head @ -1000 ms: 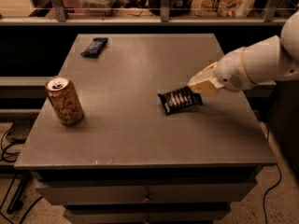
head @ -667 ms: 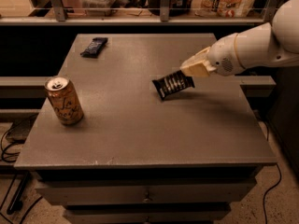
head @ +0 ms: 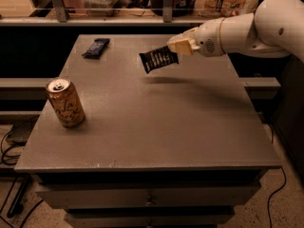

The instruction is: Move rxbar chocolate near rxbar blueberry

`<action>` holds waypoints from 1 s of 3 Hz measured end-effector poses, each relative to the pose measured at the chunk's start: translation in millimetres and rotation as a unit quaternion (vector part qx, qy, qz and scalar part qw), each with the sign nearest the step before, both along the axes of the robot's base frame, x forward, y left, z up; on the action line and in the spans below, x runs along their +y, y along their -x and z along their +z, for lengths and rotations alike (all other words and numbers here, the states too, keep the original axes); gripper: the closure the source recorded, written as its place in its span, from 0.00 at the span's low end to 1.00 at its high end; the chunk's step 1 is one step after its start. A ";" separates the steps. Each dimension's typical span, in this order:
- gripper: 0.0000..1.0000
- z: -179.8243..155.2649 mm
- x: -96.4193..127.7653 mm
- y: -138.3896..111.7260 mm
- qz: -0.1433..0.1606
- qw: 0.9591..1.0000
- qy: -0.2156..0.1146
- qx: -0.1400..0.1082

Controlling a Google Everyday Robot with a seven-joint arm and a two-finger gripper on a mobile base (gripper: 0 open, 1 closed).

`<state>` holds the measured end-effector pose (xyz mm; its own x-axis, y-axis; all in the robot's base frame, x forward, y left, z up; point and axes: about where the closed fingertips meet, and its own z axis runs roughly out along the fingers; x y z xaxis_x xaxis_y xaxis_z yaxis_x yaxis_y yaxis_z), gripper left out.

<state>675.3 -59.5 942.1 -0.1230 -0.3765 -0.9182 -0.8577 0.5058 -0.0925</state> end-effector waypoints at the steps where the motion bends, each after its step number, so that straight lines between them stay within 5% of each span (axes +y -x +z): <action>1: 1.00 -1.7 6.4 -2.4 0.000 1.000 -0.003 0.001; 3: 1.00 -6.0 85.6 -40.8 0.023 0.997 -0.069 -0.010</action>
Offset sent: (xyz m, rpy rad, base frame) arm 0.0439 0.0892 -0.0034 0.1702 -0.0312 0.0505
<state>716.1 26.1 936.0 -0.0901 -0.2513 -0.9637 -0.8786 0.4757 -0.0420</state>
